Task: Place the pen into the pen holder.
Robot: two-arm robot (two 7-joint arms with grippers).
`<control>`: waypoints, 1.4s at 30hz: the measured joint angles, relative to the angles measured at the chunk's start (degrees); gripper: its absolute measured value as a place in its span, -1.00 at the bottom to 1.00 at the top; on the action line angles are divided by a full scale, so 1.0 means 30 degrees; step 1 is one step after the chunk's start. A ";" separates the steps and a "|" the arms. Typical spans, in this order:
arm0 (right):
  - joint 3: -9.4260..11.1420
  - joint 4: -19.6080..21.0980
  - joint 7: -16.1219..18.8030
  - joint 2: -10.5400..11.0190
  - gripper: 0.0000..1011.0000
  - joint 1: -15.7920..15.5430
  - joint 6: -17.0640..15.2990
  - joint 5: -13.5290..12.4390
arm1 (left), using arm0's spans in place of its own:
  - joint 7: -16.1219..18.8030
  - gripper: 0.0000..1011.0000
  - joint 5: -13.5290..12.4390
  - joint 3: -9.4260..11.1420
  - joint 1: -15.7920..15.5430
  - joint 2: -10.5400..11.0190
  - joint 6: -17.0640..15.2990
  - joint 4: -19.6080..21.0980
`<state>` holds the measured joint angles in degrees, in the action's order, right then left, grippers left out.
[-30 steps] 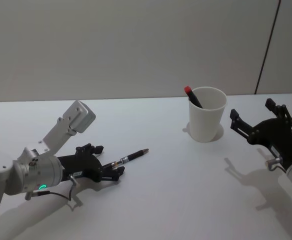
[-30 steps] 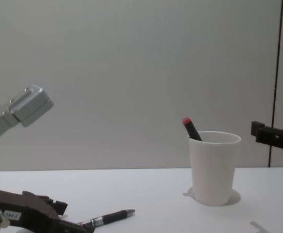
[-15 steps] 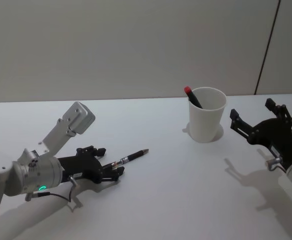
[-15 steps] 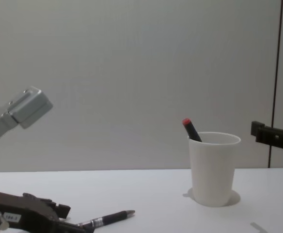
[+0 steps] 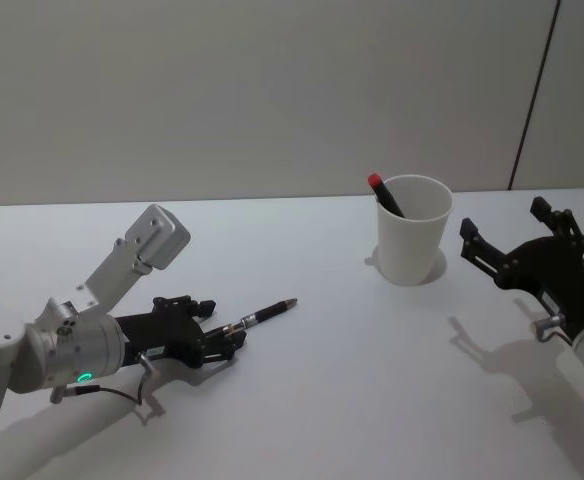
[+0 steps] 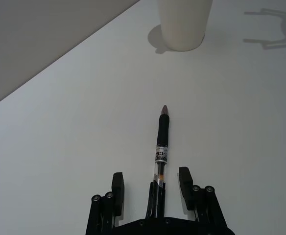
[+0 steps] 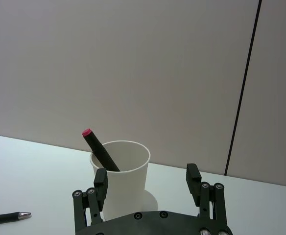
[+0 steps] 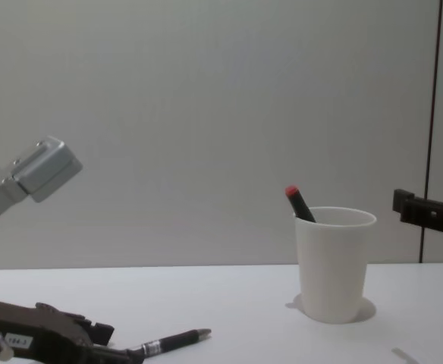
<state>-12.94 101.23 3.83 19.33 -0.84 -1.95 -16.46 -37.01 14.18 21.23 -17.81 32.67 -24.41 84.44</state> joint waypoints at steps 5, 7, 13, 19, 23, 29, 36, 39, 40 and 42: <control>0.0000 0.0000 0.0000 0.0000 0.98 0.0001 -0.0001 0.0000 | -0.0011 0.32 0.0002 -0.0001 0.0002 0.0011 0.0012 -0.0011; -0.0001 0.0000 0.0000 0.0000 0.98 0.0000 0.0000 0.0000 | -0.0040 0.29 0.0009 -0.0001 0.0002 0.0020 0.0021 -0.0011; 0.0000 0.0000 -0.0001 0.0000 0.98 0.0001 0.0001 -0.0001 | -0.0250 0.12 0.0079 -0.0006 0.0030 0.0086 0.0065 0.0017; 0.0000 0.0000 -0.0001 0.0000 0.98 0.0001 0.0000 0.0000 | -0.0381 -0.03 0.0129 -0.0009 0.0049 0.0128 0.0076 0.0041; 0.0000 0.0000 0.0000 0.0001 0.98 0.0001 0.0000 -0.0001 | -0.0442 -0.16 0.0153 -0.0012 0.0058 0.0159 0.0079 0.0057; 0.0000 0.0001 0.0000 0.0000 0.98 0.0001 0.0001 0.0000 | -0.0509 -0.33 0.0181 -0.0017 0.0069 0.0178 0.0085 0.0089; 0.0000 -0.0001 -0.0001 0.0000 0.98 0.0001 0.0000 0.0000 | -0.0536 -0.65 0.0185 -0.0019 0.0079 0.0193 0.0088 0.0102; 0.0001 0.0001 0.0000 0.0000 0.98 0.0001 0.0000 -0.0001 | -0.0543 -0.68 0.0185 -0.0018 0.0078 0.0201 0.0088 0.0111; 0.0000 0.0001 0.0000 0.0000 0.98 0.0001 0.0000 0.0000 | -0.0543 -0.68 0.0185 -0.0018 0.0078 0.0201 0.0088 0.0111; 0.0000 0.0000 -0.0001 0.0000 0.98 0.0000 0.0000 0.0000 | -0.0548 -0.68 0.0185 -0.0018 0.0079 0.0206 0.0091 0.0115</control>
<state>-12.94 101.23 3.82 19.33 -0.84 -1.95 -16.46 -38.66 14.74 21.17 -17.57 33.28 -24.14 84.78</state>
